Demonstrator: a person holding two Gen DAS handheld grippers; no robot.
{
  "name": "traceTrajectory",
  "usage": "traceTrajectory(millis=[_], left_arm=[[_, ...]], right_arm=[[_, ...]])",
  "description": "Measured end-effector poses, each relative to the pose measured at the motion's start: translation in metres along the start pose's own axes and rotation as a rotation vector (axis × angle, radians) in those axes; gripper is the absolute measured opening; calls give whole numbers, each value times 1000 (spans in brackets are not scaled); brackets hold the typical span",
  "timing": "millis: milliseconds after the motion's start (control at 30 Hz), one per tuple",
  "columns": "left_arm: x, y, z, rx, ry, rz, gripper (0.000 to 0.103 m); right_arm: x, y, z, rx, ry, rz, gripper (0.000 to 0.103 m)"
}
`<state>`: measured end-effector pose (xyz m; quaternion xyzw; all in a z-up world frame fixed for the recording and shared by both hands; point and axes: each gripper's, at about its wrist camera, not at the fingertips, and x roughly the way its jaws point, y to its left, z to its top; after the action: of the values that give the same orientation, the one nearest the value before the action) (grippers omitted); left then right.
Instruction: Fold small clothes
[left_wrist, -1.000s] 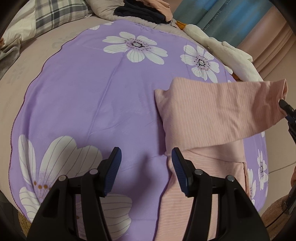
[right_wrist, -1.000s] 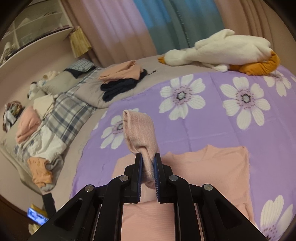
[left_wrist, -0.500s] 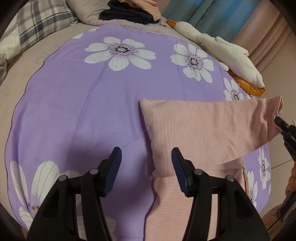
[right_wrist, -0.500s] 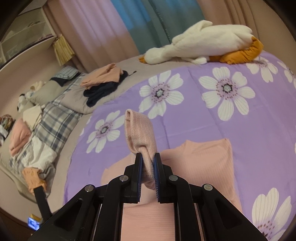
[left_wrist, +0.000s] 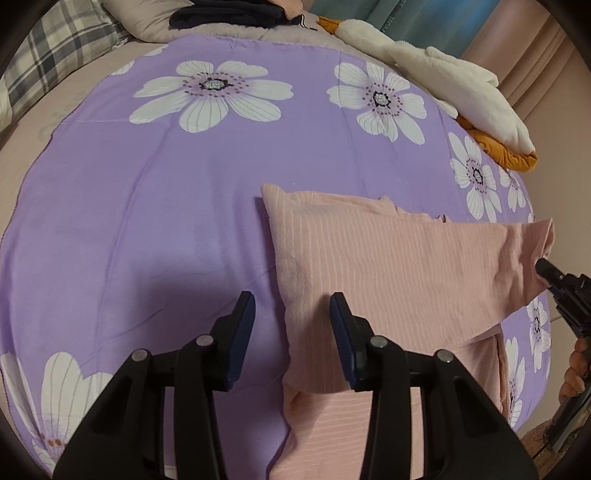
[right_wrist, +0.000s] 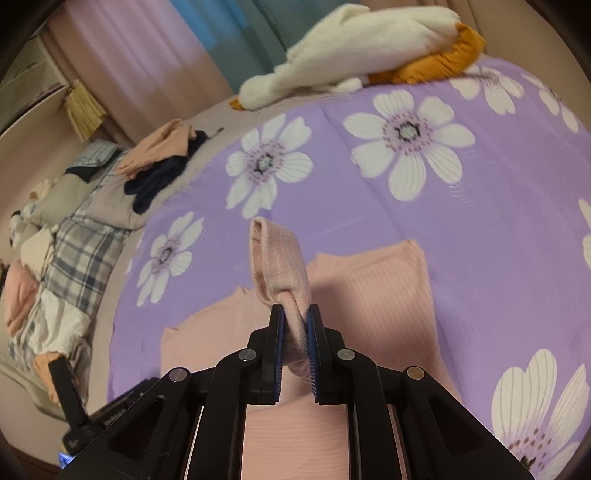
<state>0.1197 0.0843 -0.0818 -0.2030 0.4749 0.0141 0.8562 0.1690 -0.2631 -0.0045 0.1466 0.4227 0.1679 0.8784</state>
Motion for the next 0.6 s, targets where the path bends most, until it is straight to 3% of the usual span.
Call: traceTrajectory(millis=[600], left_arm=[[32,-9,-5,38,68,46,40]], right_arm=[[37,-52,-13,103,89,-73,13]])
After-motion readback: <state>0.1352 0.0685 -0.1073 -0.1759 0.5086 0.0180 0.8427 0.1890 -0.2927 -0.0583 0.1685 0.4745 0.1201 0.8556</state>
